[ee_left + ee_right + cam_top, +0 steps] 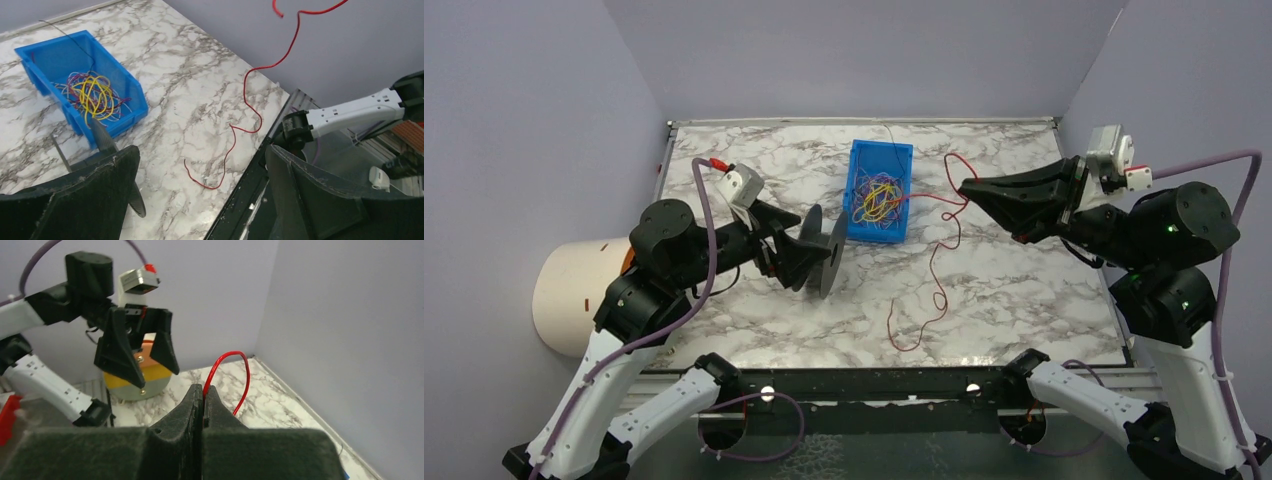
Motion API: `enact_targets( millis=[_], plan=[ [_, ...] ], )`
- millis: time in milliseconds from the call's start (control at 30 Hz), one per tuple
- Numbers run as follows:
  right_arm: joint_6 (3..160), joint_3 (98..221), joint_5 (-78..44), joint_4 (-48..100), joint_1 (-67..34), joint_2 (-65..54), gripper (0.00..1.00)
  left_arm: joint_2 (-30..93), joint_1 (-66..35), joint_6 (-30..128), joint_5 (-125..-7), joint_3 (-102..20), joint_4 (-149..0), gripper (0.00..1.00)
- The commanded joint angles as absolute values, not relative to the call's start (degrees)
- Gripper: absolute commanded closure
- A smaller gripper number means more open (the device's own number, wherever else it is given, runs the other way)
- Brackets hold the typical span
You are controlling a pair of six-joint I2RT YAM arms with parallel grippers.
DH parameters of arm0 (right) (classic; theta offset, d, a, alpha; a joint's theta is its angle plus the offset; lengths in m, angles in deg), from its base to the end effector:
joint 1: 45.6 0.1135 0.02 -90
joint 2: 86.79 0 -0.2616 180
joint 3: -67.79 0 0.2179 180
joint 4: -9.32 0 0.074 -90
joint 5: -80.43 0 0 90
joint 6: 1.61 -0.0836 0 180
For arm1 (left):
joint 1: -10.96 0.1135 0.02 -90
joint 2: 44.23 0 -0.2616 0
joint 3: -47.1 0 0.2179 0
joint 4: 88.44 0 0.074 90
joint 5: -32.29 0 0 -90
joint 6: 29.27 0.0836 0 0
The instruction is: Wrap the cables
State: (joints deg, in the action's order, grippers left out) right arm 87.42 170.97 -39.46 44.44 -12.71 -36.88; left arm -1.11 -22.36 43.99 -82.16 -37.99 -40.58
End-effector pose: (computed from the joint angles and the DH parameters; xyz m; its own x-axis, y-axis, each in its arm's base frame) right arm 0.0790 0.1007 0.5339 0.2468 0.1771 -0.9527 -0.8727 0.4679 -0.1391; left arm 0.0983 -0.1060 0.4226 -0.3252 -0.1000 -0.9403 0.7836 0.5281 -0.3272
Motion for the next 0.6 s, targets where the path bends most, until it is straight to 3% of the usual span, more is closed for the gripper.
enact_targets(
  millis=[0,267,567],
  plan=[
    [89.8,170.7,-51.6,50.4,-12.7,-37.2,0.99,0.0,-22.1,46.5,-91.4,-41.1,-41.5,0.01],
    [90.9,168.8,-67.0,57.2,-12.7,-35.7,0.99,4.3,-22.1,49.6,-102.0,-43.1,-39.5,0.01],
    [85.4,161.9,-73.9,48.8,-12.7,-35.6,0.99,9.9,-22.1,50.7,-112.5,-42.2,-39.6,0.01]
  ],
)
